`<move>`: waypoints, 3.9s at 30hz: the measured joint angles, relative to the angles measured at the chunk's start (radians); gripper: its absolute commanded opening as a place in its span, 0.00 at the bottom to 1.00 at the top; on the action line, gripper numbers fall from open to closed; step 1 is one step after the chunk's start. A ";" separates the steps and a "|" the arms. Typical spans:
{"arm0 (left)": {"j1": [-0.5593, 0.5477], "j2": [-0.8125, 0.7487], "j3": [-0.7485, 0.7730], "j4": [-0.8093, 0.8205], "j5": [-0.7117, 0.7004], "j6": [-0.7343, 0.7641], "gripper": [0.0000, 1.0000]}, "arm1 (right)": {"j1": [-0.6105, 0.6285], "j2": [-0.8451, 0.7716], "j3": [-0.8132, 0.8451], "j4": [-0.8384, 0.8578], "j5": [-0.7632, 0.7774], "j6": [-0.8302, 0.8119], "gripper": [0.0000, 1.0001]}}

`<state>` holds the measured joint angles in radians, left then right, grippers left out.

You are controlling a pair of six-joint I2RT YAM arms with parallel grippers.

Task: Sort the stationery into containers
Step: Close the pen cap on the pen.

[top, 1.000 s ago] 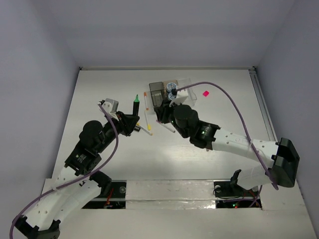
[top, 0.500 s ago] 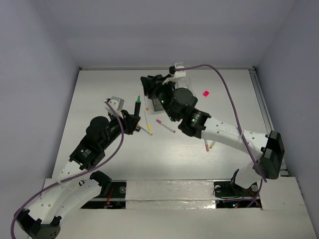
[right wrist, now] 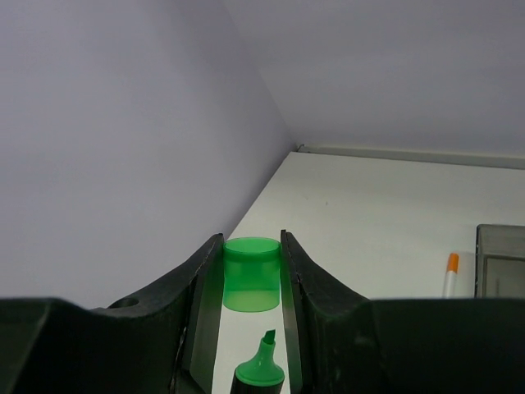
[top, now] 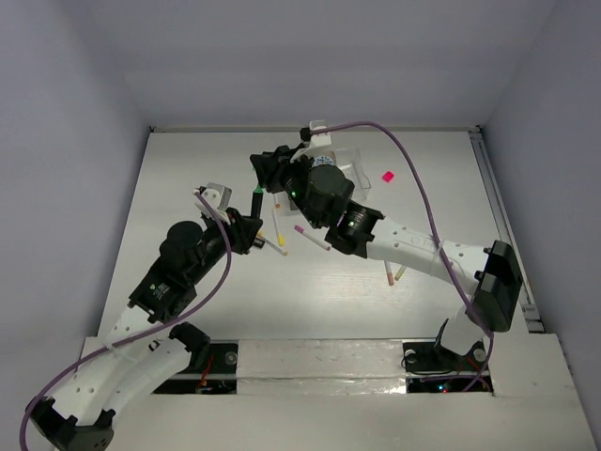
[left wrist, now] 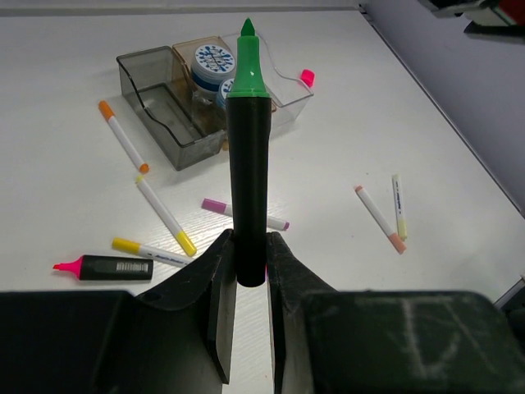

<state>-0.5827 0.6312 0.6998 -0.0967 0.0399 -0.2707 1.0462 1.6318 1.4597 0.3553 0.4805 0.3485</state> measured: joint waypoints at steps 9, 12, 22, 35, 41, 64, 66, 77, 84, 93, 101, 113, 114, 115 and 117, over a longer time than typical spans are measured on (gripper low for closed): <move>0.002 -0.022 0.000 0.000 -0.021 0.000 0.00 | 0.000 0.000 0.000 -0.014 -0.028 0.043 0.09; 0.002 -0.023 0.000 0.000 -0.023 0.000 0.00 | 0.000 0.000 0.000 -0.018 -0.034 0.052 0.09; 0.002 -0.032 0.000 0.000 -0.023 0.000 0.00 | 0.000 0.021 0.000 -0.036 -0.044 0.074 0.09; 0.002 -0.042 0.000 0.000 -0.052 0.000 0.00 | 0.000 0.025 -0.010 -0.035 -0.055 0.097 0.09; 0.005 -0.042 0.000 -0.011 -0.068 0.000 0.00 | 0.000 0.025 -0.037 -0.034 -0.096 0.128 0.09; 0.008 -0.097 0.000 -0.032 -0.050 0.002 0.00 | -0.013 -0.037 -0.154 0.086 -0.236 0.289 0.07; 0.008 -0.098 0.000 -0.035 -0.049 0.002 0.00 | -0.013 -0.038 -0.161 0.100 -0.243 0.298 0.06; 0.008 -0.098 0.000 -0.058 -0.042 0.004 0.00 | 0.002 -0.046 -0.198 0.139 -0.219 0.298 0.00; 0.008 -0.098 0.000 -0.079 -0.039 0.005 0.00 | 0.039 -0.046 -0.198 0.122 -0.128 0.248 0.00; 0.015 -0.099 0.000 -0.120 -0.027 0.005 0.00 | 0.089 -0.033 -0.195 0.091 -0.018 0.204 0.00; 0.022 -0.103 -0.006 -0.158 -0.007 0.004 0.00 | 0.109 -0.026 -0.196 0.070 0.000 0.210 0.00; 0.022 -0.118 -0.006 -0.239 0.011 0.020 0.00 | 0.108 -0.057 -0.301 0.151 -0.092 0.299 0.00; 0.022 -0.120 -0.006 -0.246 0.011 0.024 0.00 | 0.108 -0.062 -0.310 0.153 -0.097 0.305 0.00; 0.022 -0.121 -0.006 -0.250 0.011 0.028 0.00 | 0.108 -0.069 -0.320 0.154 -0.097 0.311 0.00; 0.022 -0.121 -0.006 -0.258 0.013 0.037 0.00 | 0.108 -0.083 -0.340 0.154 -0.098 0.322 0.00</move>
<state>-0.5610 0.5106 0.6941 -0.3550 0.0532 -0.2337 1.1542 1.5490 1.1202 0.5095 0.3820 0.6708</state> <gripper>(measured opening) 0.131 0.359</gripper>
